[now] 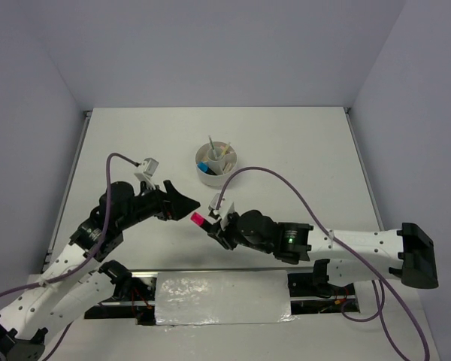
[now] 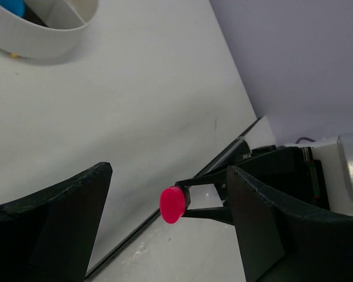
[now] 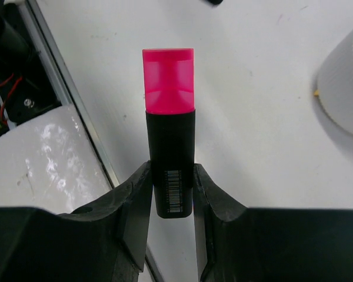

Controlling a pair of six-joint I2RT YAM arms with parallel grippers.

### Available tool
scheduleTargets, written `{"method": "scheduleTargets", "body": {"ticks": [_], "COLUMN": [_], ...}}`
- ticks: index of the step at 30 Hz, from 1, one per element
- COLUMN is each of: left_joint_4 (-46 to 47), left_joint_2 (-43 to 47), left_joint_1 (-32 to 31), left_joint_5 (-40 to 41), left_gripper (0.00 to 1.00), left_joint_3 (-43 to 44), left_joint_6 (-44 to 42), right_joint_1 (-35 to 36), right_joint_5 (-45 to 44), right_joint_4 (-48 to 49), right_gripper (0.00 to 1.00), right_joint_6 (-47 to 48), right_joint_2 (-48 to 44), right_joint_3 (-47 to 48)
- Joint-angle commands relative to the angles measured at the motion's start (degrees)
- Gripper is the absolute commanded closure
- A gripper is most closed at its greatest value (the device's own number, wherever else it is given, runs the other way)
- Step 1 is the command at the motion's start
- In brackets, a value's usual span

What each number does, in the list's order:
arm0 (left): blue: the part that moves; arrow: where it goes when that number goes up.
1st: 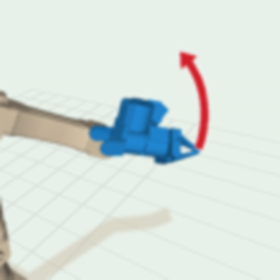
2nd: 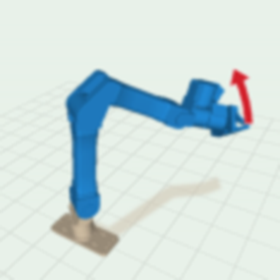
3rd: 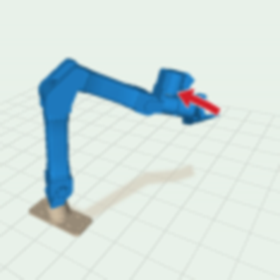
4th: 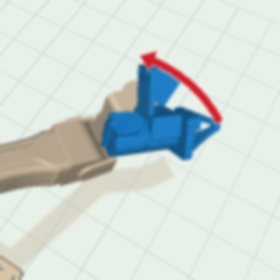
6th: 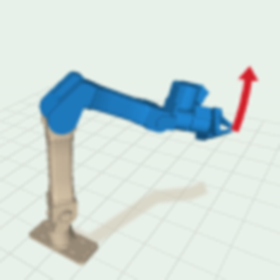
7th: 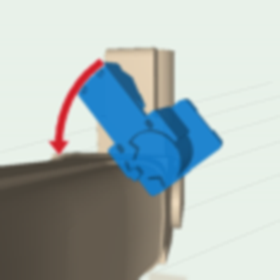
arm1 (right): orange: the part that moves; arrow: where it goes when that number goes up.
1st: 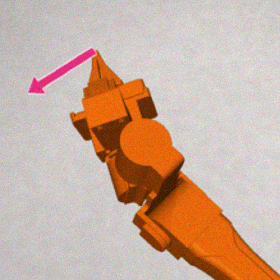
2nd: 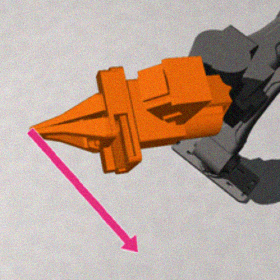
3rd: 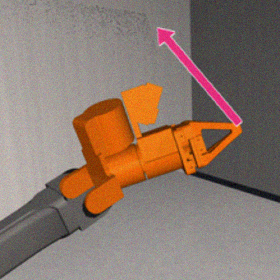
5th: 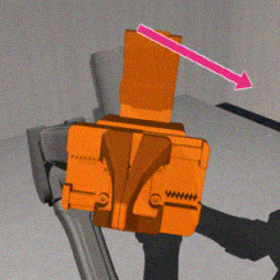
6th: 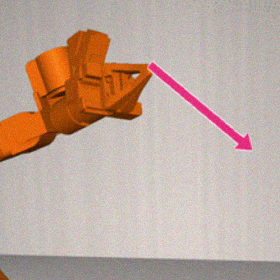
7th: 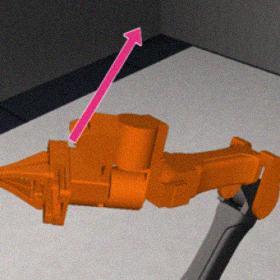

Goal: Sort the stationery into containers
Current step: Pick up the pen from the corner of the board, then place the pen in the storage box.

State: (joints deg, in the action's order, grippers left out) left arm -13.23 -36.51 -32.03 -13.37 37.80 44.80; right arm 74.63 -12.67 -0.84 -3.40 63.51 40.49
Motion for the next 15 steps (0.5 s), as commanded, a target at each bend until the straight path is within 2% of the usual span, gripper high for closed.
{"method": "scheduleTargets", "body": {"ticks": [1, 5, 9, 15], "left_joint_4": [10.84, 13.66, 13.59, 13.68], "left_joint_2": [-0.93, -2.07, -3.65, -6.72], "left_joint_1": [0.04, -0.31, -1.01, -1.98], "left_joint_5": [-8.60, -11.59, -10.45, -9.93], "left_gripper": [0.10, 0.17, 0.26, 0.28], "left_joint_3": [-0.88, -2.29, -2.12, -1.42], "left_joint_6": [4.68, 6.71, 6.27, 5.83], "right_joint_1": [0.08, 0.08, 0.16, 0.25], "right_joint_5": [-4.73, -8.68, -8.08, -9.04], "right_joint_4": [1.90, -0.02, -1.09, -1.97], "right_gripper": [0.92, 0.91, 0.91, 0.90], "right_joint_6": [-1.00, -0.82, 0.06, 0.32], "right_joint_2": [-4.00, -5.58, -5.94, -5.23], "right_joint_3": [-1.03, -0.50, 0.64, 1.78]}}
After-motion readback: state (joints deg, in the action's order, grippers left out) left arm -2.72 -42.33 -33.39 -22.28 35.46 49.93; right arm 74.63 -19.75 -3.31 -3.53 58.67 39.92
